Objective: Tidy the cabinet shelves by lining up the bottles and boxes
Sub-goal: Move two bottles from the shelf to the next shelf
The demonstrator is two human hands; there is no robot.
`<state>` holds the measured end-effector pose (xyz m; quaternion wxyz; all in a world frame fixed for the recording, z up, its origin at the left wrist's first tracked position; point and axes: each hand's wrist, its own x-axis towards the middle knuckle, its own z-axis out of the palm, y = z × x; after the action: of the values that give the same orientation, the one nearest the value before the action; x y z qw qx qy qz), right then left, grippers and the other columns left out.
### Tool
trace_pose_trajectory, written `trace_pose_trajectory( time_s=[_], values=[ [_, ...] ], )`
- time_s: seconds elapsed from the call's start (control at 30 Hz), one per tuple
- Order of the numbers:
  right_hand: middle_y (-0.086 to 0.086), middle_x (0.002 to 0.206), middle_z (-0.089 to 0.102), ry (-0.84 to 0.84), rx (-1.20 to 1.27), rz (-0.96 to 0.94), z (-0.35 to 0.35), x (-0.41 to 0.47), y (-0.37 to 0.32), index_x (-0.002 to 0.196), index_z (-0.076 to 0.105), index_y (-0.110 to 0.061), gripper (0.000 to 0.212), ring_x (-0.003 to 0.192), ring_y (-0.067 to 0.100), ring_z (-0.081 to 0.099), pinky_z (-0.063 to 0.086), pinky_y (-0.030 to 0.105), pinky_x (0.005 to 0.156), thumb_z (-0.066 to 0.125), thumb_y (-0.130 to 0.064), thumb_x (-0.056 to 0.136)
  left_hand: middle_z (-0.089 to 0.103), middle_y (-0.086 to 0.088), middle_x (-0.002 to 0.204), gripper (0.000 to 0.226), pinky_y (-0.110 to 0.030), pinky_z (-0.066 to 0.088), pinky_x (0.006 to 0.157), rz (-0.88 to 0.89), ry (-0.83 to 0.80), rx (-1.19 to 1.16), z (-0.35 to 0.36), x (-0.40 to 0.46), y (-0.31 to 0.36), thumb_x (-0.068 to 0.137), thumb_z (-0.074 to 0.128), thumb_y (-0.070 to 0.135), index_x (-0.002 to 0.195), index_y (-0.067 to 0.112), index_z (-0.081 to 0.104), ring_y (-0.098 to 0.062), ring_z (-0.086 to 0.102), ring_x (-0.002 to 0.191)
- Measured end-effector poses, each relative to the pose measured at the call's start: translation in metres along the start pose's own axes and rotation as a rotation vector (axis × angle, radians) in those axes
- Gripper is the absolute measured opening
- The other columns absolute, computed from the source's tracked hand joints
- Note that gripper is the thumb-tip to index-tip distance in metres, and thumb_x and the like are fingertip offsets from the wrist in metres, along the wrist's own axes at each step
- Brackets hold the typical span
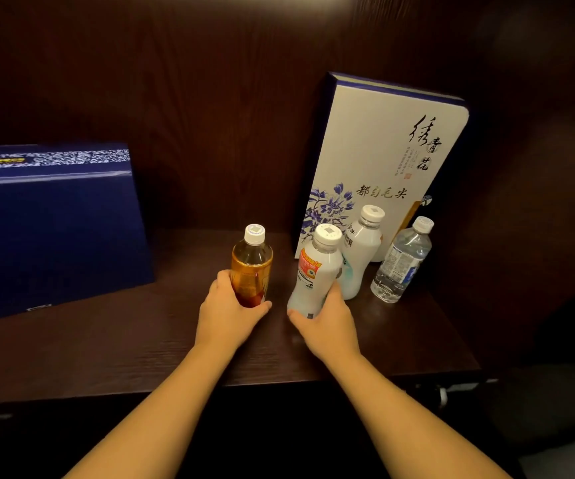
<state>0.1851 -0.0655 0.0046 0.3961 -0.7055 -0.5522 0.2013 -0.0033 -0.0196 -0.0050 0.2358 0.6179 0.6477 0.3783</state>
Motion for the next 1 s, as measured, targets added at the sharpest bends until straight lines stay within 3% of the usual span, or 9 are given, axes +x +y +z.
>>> trace_pose_trajectory(
  time_s=[0.33, 0.5, 0.63, 0.7, 0.83, 1.0],
  values=[
    [-0.008, 0.113, 0.063, 0.050, -0.058, 0.072, -0.054, -0.057, 0.022, 0.110, 0.041, -0.037, 0.062, 0.101, 0.017, 0.064, 0.046, 0.026, 0.071, 0.082, -0.046, 0.065, 0.054, 0.014, 0.107, 0.073, -0.028, 0.047, 0.077, 0.060, -0.138, -0.078, 0.022, -0.059, 0.030, 0.056, 0.086, 0.061, 0.109, 0.039, 0.041, -0.009, 0.053, 0.095],
    [-0.008, 0.115, 0.061, 0.069, -0.041, 0.087, -0.094, -0.080, 0.046, 0.117, 0.042, -0.035, 0.066, 0.107, 0.018, 0.062, 0.049, 0.026, 0.077, 0.082, -0.044, 0.065, 0.055, 0.017, 0.104, 0.072, -0.026, 0.046, 0.075, 0.101, -0.200, -0.100, 0.040, -0.095, 0.059, 0.055, 0.086, 0.060, 0.108, 0.042, 0.041, -0.009, 0.055, 0.094],
    [-0.013, 0.102, 0.056, 0.089, -0.047, 0.074, -0.133, -0.097, 0.069, 0.108, 0.039, -0.039, 0.061, 0.101, 0.017, 0.064, 0.043, 0.017, 0.066, 0.081, -0.046, 0.065, 0.056, 0.018, 0.103, 0.069, -0.025, 0.045, 0.071, 0.110, -0.212, -0.109, 0.060, -0.128, 0.088, 0.056, 0.086, 0.060, 0.107, 0.042, 0.043, -0.009, 0.057, 0.094],
    [-0.013, 0.101, 0.057, 0.096, -0.050, 0.063, -0.152, -0.105, 0.079, 0.109, 0.039, -0.038, 0.062, 0.102, 0.017, 0.065, 0.046, 0.019, 0.069, 0.081, -0.047, 0.064, 0.056, 0.018, 0.102, 0.069, -0.025, 0.045, 0.070, 0.105, -0.203, -0.116, 0.070, -0.144, 0.103, 0.055, 0.086, 0.060, 0.106, 0.042, 0.043, -0.008, 0.057, 0.093],
    [-0.010, 0.115, 0.063, 0.100, -0.048, 0.048, -0.203, -0.128, 0.113, 0.120, 0.042, -0.035, 0.071, 0.108, 0.014, 0.063, 0.041, 0.009, 0.070, 0.083, -0.047, 0.064, 0.059, 0.019, 0.099, 0.068, -0.025, 0.046, 0.067, 0.105, -0.196, -0.142, 0.097, -0.191, 0.143, 0.052, 0.086, 0.060, 0.102, 0.044, 0.042, -0.004, 0.057, 0.089],
    [-0.010, 0.119, 0.060, 0.108, -0.057, 0.046, -0.268, -0.155, 0.153, 0.130, 0.042, -0.033, 0.077, 0.111, 0.014, 0.061, 0.046, 0.018, 0.079, 0.083, -0.052, 0.067, 0.060, 0.020, 0.099, 0.072, -0.025, 0.049, 0.068, 0.076, -0.227, -0.159, 0.131, -0.244, 0.191, 0.047, 0.084, 0.066, 0.102, 0.046, 0.041, -0.003, 0.058, 0.090]
  ],
)
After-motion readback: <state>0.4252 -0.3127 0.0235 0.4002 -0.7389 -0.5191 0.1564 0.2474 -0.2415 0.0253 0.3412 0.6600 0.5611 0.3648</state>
